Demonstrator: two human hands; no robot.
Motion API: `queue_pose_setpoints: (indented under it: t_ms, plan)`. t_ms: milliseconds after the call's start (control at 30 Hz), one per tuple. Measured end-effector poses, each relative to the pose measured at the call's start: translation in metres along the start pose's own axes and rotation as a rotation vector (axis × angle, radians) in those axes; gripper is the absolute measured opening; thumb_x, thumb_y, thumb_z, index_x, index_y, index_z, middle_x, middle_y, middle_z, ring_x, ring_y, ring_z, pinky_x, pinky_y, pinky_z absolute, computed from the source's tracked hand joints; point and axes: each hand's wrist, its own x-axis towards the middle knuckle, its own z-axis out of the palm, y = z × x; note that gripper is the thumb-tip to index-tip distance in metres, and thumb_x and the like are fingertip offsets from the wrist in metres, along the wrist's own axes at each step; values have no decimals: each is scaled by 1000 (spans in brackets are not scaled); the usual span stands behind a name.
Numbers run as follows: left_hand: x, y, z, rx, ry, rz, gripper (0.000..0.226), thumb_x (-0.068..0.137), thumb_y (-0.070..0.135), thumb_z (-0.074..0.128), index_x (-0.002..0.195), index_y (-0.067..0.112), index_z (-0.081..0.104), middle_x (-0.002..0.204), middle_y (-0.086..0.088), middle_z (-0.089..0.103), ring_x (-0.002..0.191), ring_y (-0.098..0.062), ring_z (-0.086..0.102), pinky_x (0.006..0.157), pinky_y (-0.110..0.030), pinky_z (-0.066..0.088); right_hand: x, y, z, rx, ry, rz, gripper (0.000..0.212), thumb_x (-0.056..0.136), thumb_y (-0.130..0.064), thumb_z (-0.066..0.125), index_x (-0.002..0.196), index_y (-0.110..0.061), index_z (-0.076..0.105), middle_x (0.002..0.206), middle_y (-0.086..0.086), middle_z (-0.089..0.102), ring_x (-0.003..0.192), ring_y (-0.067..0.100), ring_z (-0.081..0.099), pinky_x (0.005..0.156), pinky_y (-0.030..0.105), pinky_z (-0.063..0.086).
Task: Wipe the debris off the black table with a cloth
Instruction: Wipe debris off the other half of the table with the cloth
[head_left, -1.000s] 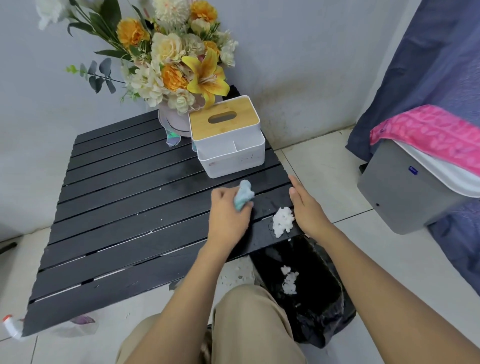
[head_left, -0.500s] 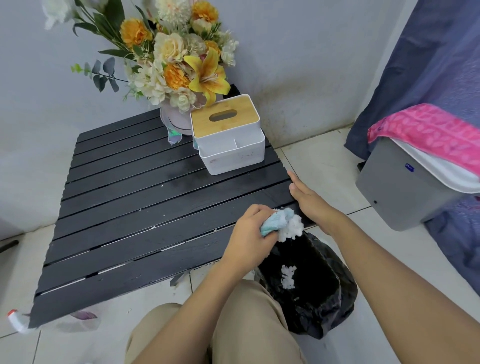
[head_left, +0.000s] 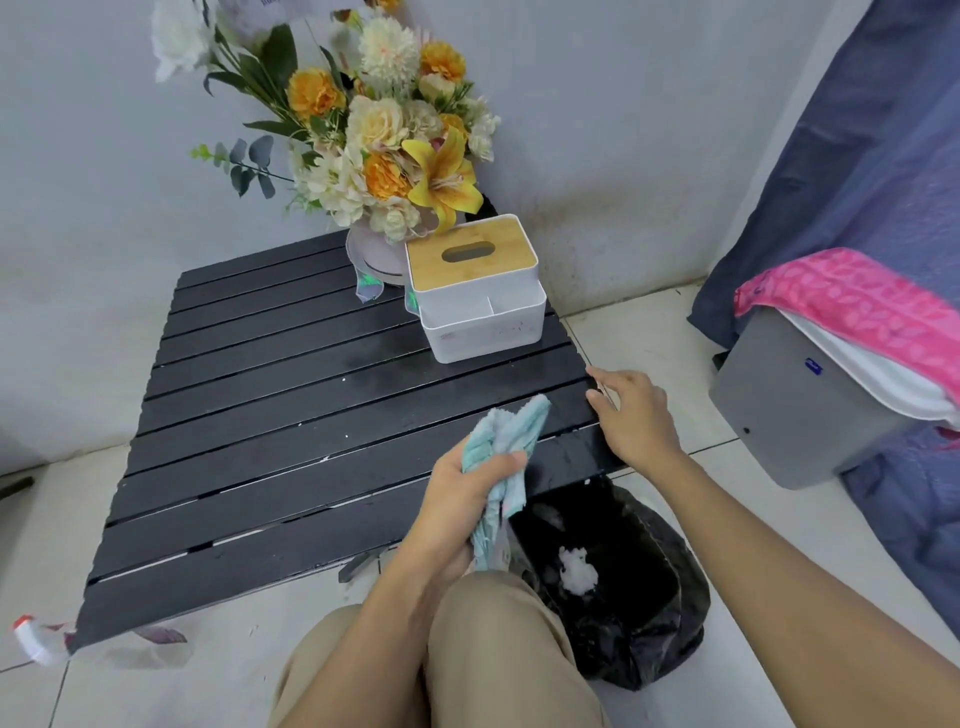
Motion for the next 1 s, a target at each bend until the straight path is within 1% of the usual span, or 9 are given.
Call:
queue_pose_setpoints:
  t_ms: [100, 167, 233, 267, 467, 567, 700, 833, 1000]
  plan:
    - [-2, 13, -19, -157, 23, -56, 15, 85, 9, 66, 99, 10, 67, 73, -6, 62, 59, -14, 57, 54, -26, 47, -19, -37, -2, 193, 156, -169, 23, 98, -24, 55, 117, -25, 68, 118, -2, 62, 113, 18, 53, 90, 18, 38]
    - [-2, 17, -32, -220, 30, -59, 21, 82, 15, 68, 103, 10, 68, 81, -11, 64, 66, -18, 58, 61, -29, 48, -35, -69, -3, 489, -166, -126, 23, 97, -29, 58, 118, -30, 66, 114, -7, 66, 107, 10, 60, 92, 18, 45]
    - [-6, 20, -42, -288, 17, -53, 27, 86, 20, 66, 111, 8, 68, 95, -14, 68, 78, -23, 63, 69, -33, 51, -49, -95, 1, 663, -504, -58, 26, 97, -30, 57, 122, -29, 65, 115, -4, 70, 106, 13, 66, 93, 34, 53]
    - [-8, 21, -47, -323, 8, -46, 29, 90, 22, 62, 115, 7, 67, 104, -15, 70, 87, -25, 65, 74, -34, 54, -53, -105, 6, 700, -556, -73, 25, 97, -25, 59, 121, -23, 66, 113, 1, 72, 104, 18, 68, 92, 40, 55]
    - [-25, 27, -91, -386, 84, -44, 49, 92, 50, 51, 124, 15, 63, 118, -11, 69, 111, -27, 64, 96, -46, 49, -64, -155, 45, 695, -342, -225, 12, 81, -10, 77, 93, -11, 78, 95, 6, 75, 89, 22, 69, 90, 38, 55]
    - [-38, 29, -109, -152, 174, 77, 37, 80, 31, 75, 114, 18, 66, 107, -10, 71, 98, -30, 67, 90, -55, 53, -71, -184, 73, 687, -343, -255, 11, 77, -12, 81, 87, -9, 77, 90, 8, 74, 78, 16, 64, 78, 32, 54]
    - [-53, 45, -154, -88, 455, 173, 38, 78, 8, 77, 112, 11, 61, 103, -13, 72, 89, -29, 71, 77, -44, 59, -76, -218, 100, 697, -399, -277, 4, 85, -21, 74, 86, -19, 76, 83, -8, 74, 75, 5, 62, 68, 17, 50]
    - [-71, 62, -226, 21, 485, 164, 30, 86, 11, 69, 116, 13, 63, 104, -8, 73, 90, -26, 72, 79, -43, 59, -56, -202, 122, 494, -271, -275, 11, 91, -31, 65, 94, -24, 73, 95, -13, 70, 89, 6, 62, 85, 25, 50]
    - [-58, 39, -298, 1047, 823, 52, 72, 84, 48, 63, 146, 31, 29, 152, -1, 33, 136, -28, 37, 109, -57, 29, -32, -148, 143, -260, -97, -392, 31, 97, -38, 53, 125, -26, 59, 129, -4, 54, 123, 20, 43, 103, 42, 27]
